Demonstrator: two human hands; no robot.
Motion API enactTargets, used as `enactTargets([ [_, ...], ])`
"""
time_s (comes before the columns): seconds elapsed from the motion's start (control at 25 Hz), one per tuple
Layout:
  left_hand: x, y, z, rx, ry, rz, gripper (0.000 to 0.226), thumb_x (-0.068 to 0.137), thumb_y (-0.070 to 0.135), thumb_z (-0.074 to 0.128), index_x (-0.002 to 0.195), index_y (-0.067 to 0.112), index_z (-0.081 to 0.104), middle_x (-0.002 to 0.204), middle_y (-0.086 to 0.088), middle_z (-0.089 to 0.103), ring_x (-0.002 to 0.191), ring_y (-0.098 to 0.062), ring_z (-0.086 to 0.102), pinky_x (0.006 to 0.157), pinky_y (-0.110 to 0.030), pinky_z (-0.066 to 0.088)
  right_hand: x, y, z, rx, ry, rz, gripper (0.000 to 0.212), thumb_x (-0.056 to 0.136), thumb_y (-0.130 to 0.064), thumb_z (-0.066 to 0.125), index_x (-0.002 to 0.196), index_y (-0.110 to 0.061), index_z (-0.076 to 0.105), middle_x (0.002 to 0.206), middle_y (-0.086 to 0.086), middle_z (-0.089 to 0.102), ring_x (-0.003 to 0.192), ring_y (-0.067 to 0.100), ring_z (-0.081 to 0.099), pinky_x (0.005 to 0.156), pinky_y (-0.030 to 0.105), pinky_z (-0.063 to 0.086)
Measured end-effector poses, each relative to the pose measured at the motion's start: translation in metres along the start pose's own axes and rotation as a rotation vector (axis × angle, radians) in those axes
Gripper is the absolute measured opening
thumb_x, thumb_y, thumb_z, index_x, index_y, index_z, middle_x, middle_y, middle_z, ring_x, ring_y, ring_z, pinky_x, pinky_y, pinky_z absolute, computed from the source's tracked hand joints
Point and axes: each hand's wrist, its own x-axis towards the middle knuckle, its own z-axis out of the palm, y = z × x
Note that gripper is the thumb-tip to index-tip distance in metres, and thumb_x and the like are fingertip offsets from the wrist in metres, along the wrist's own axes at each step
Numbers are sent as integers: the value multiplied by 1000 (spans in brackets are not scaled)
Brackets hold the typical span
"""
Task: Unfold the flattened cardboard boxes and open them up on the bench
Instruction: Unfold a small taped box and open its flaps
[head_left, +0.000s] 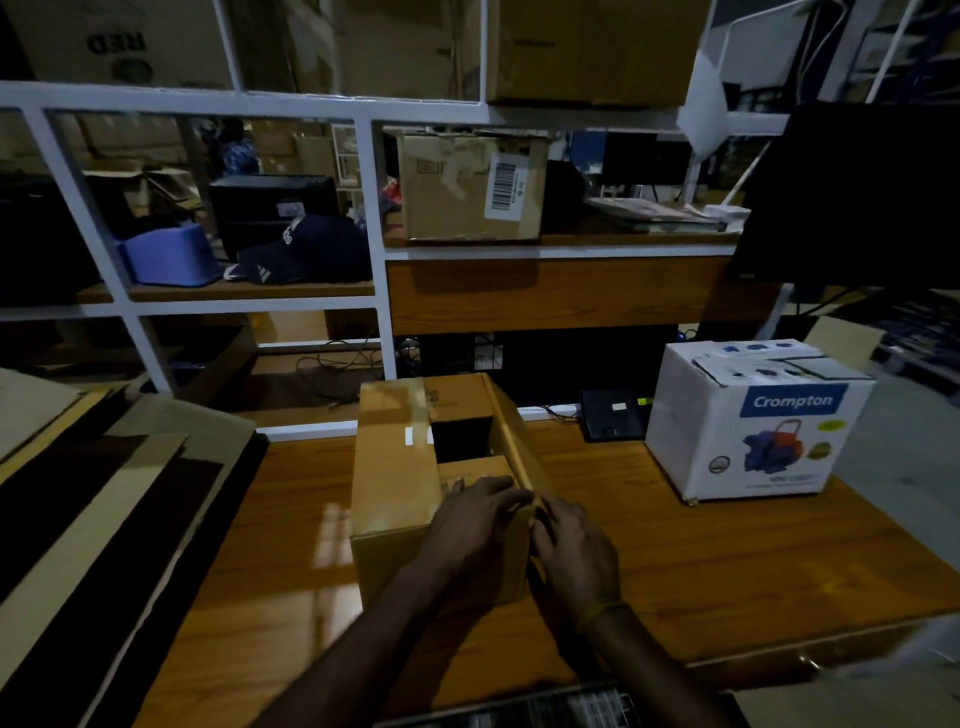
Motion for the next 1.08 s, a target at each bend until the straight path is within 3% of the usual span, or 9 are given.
enactTargets([
  [0.16, -32, -21, 4, 44, 286, -13, 40, 82, 16, 75, 119, 27, 67, 132, -10, 59, 131, -34, 49, 110, -62, 31, 3, -20, 10, -321, 93, -178, 51, 81, -28, 76, 129, -24, 58, 129, 10, 55, 125, 33, 53, 113, 54, 32],
  [0.32, -66, -43, 3, 91, 355, -205, 58, 71, 15, 82, 123, 28, 61, 131, -17, 57, 121, -38, 56, 103, -64, 35, 1, -49, 30, -287, 9, -344, 46, 82, -26, 75, 126, -24, 62, 130, 12, 59, 131, 36, 50, 118, 56, 19],
  [0.48, -93, -57, -7, 46, 403, -253, 64, 80, 16, 75, 136, 32, 48, 137, -11, 52, 117, -32, 57, 88, -48, 55, 9, -77, 33, -176, -174, -359, 50, 99, -29, 48, 147, -29, 36, 149, 1, 39, 142, 21, 31, 122, 44, 10],
  [0.56, -102, -60, -13, -26, 451, -293, 67, 85, 17, 70, 142, 36, 41, 141, -5, 46, 113, -26, 58, 69, -32, 59, 12, -87, 37, -81, -185, -353, 62, 97, -29, 49, 152, -35, 20, 151, -3, 34, 140, 18, 32, 120, 44, 19],
  [0.68, -110, -58, -28, -50, 538, -305, 63, 91, 26, 54, 147, 42, 28, 149, 0, 31, 112, -25, 60, 54, -26, 58, 12, -105, 40, 21, -246, -391, 82, 96, -31, 55, 151, -47, -3, 158, -2, 17, 140, 23, 31, 114, 47, 31],
  [0.76, -117, -58, -34, 12, 568, -305, 66, 86, 28, 55, 147, 37, 31, 156, -3, 26, 119, -29, 58, 58, -30, 60, 14, -117, 42, 52, -304, -420, 90, 95, -33, 58, 148, -53, -12, 162, -3, 6, 142, 27, 29, 113, 49, 32],
  [0.88, -125, -64, -43, 163, 609, -341, 64, 90, 36, 52, 150, 34, 29, 163, -11, 15, 142, -36, 35, 85, -47, 58, 18, -132, 47, 52, -360, -453, 94, 94, -33, 60, 143, -62, -15, 164, -2, -2, 145, 32, 24, 115, 51, 28],
  [0.96, -131, -68, -47, 268, 640, -375, 53, 100, 45, 32, 151, 30, 32, 163, -15, 12, 148, -38, 20, 102, -60, 45, 20, -139, 50, 19, -406, -465, 92, 95, -33, 59, 141, -65, -14, 164, -1, -4, 147, 32, 19, 117, 54, 24],
  [1.08, -138, -71, -52, 399, 637, -410, 59, 104, 50, 12, 150, 25, 40, 163, -15, 16, 150, -37, 14, 115, -60, 25, 23, -147, 55, -77, -465, -528, 84, 96, -38, 56, 141, -67, -9, 164, 1, -5, 148, 29, 16, 118, 58, 16],
])
